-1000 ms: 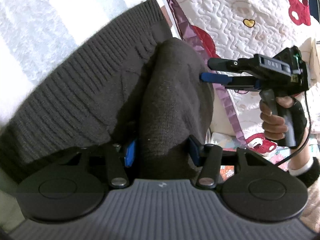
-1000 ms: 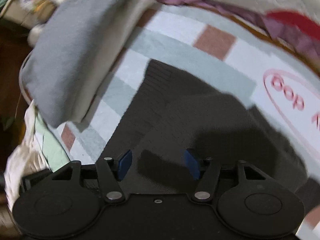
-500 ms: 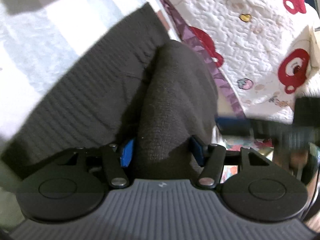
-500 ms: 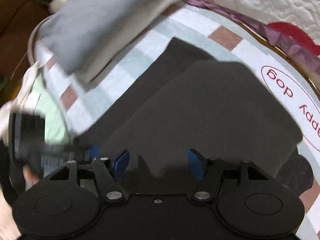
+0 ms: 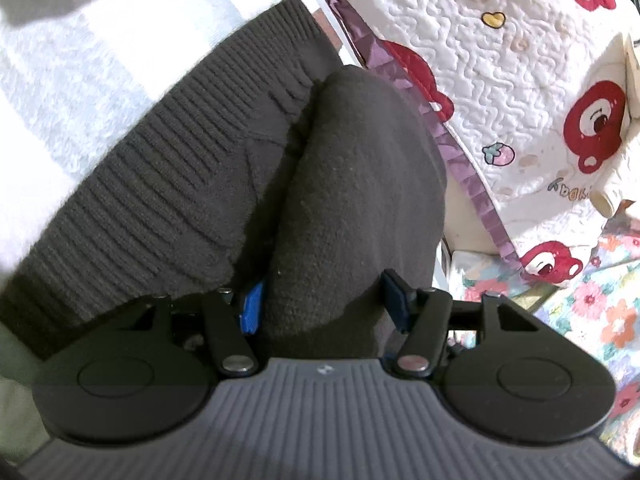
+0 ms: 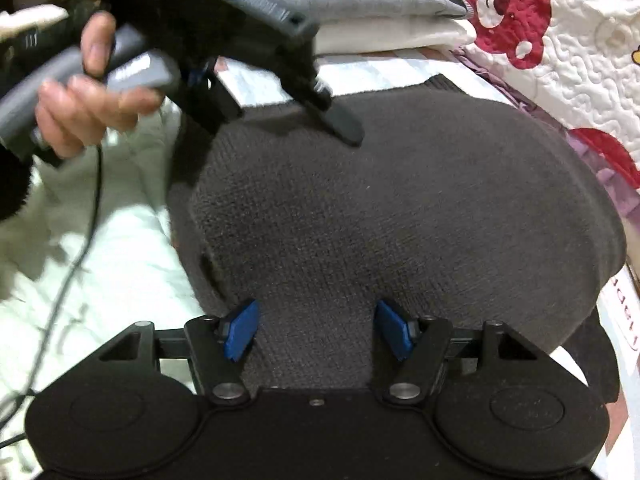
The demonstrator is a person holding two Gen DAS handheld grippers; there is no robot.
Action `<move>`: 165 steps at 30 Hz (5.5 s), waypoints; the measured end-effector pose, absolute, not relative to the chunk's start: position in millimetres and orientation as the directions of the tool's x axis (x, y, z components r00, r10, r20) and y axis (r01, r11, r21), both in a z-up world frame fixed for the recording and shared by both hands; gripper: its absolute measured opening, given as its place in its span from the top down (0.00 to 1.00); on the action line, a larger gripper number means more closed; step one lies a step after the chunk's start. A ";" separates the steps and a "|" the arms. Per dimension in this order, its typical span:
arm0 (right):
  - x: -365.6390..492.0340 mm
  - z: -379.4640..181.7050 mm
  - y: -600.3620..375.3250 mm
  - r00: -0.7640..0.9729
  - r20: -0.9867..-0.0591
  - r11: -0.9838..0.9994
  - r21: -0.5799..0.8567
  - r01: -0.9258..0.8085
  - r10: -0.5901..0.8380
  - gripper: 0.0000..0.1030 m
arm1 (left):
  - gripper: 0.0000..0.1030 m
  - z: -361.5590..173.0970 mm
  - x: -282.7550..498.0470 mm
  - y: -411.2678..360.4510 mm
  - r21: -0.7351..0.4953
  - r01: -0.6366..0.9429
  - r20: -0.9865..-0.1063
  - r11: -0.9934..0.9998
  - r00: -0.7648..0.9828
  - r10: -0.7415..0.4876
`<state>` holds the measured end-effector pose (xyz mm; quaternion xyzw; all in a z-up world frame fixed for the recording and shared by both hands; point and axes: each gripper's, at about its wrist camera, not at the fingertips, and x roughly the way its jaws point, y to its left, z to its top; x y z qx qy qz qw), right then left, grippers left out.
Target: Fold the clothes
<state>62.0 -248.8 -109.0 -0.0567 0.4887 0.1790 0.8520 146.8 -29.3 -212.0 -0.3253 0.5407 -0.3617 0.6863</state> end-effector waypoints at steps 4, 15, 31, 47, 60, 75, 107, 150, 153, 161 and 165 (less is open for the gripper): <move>87.5 -80.5 -279.9 0.470 -0.823 0.941 0.214 -0.262 0.318 0.32 | 0.34 -199.3 140.7 -39.6 -0.777 0.244 -0.562 0.580 0.145 -0.814; 238.5 -52.6 -292.3 0.357 -0.913 0.970 0.236 0.064 0.199 0.29 | 0.69 -182.0 130.1 -52.0 -0.680 0.359 -0.593 0.640 0.243 -0.767; 147.4 -75.7 -296.4 0.623 -0.773 0.989 0.151 -0.007 0.122 0.29 | 0.79 -191.5 145.6 28.3 -0.744 0.158 -0.586 0.650 0.312 -0.748; 85.8 -97.5 -293.1 0.699 -0.698 0.987 0.135 -0.082 0.154 0.29 | 0.71 -167.9 152.4 40.1 -0.628 0.234 -0.646 0.743 0.376 -0.664; 59.0 -126.4 -192.8 0.602 -0.743 0.941 0.113 -0.320 0.294 0.28 | 0.66 -150.0 146.5 27.3 -0.706 0.322 -0.520 0.631 0.369 -0.770; 36.5 -136.0 -163.0 0.458 -0.776 0.876 0.244 -0.415 0.434 0.28 | 0.51 -175.4 151.2 18.7 -0.625 0.292 -0.629 0.724 0.362 -0.688; 61.6 -153.4 -386.6 0.671 -0.677 0.748 0.605 0.273 0.302 0.28 | 0.30 -201.3 112.6 78.6 -0.685 -0.014 -0.680 0.729 0.374 -0.631; 121.5 -146.2 -390.5 0.750 -0.454 0.714 0.699 -0.035 0.482 0.56 | 0.62 -165.6 111.0 -18.6 -0.320 0.391 -0.630 0.863 0.592 -0.502; 127.2 -118.3 -387.7 0.772 -0.442 0.764 0.639 -0.087 0.457 0.58 | 0.62 -152.0 121.0 -28.4 -0.341 0.396 -0.599 0.852 0.607 -0.522; 146.0 -70.5 -409.3 0.841 -0.423 0.858 0.505 -0.090 0.337 0.59 | 0.63 -125.5 150.9 -53.2 -0.420 0.392 -0.530 0.819 0.626 -0.572; 152.9 -101.4 -431.5 0.812 -0.519 0.881 0.473 0.015 0.266 0.59 | 0.62 -176.4 182.9 -56.4 -0.585 0.232 -0.604 0.777 0.514 -0.609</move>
